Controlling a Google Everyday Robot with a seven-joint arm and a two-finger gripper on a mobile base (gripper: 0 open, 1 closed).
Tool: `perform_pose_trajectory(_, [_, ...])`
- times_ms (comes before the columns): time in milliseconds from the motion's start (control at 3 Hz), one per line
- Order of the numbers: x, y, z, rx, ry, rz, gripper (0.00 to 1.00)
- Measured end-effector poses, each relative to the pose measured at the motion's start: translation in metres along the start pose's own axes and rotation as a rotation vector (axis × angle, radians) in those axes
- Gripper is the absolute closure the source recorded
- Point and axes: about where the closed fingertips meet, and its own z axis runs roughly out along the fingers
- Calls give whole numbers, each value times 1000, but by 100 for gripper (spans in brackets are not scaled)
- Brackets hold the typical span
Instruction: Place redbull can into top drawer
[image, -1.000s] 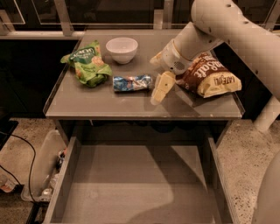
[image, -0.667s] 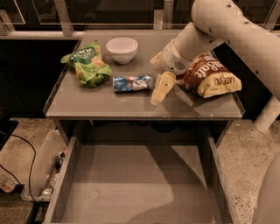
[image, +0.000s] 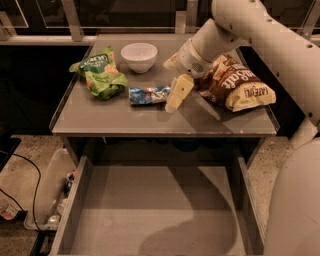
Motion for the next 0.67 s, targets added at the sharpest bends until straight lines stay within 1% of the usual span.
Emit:
perform_pose_trajectory(333, [0,0,0,0,0,0,18])
perform_pose_trajectory(667, [0,0,0,0,0,0,41])
